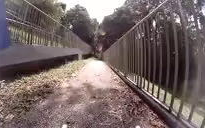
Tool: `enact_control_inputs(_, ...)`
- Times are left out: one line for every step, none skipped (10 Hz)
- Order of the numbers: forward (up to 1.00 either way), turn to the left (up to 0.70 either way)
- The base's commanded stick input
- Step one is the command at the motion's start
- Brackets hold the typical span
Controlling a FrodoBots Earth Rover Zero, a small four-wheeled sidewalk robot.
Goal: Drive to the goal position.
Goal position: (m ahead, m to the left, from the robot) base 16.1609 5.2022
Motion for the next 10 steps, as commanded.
enact_control_inputs(0.64,0.16)
enact_control_inputs(0.64,0.26)
enact_control_inputs(0.64,0.10)
enact_control_inputs(0.64,0.00)
enact_control_inputs(0.64,0.01)
enact_control_inputs(0.64,0.11)
enact_control_inputs(0.64,0.26)
enact_control_inputs(0.64,0.00)
enact_control_inputs(0.65,0.00)
enact_control_inputs(0.68,0.00)
